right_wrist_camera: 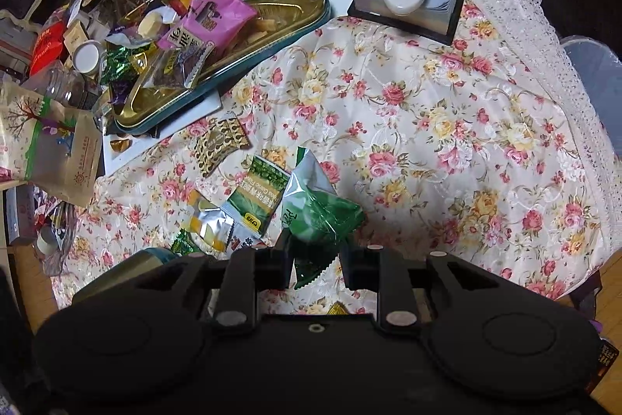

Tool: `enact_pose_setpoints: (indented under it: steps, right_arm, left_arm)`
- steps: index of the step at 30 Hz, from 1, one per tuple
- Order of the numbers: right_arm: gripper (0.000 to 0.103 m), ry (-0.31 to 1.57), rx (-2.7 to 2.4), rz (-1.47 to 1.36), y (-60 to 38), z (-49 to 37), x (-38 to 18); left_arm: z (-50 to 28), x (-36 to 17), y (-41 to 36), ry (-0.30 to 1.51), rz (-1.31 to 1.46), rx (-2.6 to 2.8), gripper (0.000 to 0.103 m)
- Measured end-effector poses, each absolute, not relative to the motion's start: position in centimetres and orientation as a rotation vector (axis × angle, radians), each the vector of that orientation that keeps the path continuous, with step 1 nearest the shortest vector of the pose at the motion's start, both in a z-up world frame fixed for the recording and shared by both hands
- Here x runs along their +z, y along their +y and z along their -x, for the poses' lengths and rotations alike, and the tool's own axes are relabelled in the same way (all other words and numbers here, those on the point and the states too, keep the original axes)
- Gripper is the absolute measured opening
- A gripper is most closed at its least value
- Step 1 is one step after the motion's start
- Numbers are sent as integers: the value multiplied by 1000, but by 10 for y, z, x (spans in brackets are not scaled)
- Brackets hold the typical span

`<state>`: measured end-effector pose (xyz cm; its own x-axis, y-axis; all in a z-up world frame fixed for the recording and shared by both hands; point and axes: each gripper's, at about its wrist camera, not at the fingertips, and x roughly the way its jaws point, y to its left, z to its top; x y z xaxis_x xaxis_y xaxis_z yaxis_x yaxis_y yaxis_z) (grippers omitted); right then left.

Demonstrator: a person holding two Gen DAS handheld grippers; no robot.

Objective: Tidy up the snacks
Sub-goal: 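Carry both packets over the gold tray and open both grippers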

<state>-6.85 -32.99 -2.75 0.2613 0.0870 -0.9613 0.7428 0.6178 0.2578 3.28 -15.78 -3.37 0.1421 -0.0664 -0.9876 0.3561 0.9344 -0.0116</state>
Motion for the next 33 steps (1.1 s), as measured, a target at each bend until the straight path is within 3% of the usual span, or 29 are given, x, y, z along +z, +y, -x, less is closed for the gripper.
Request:
enact_pose_setpoints:
  steps: [33]
  right_arm:
    - [26, 1293, -365, -715, -203, 63, -21]
  left_arm:
    - [-37, -5, -15, 1387, -63, -122, 27]
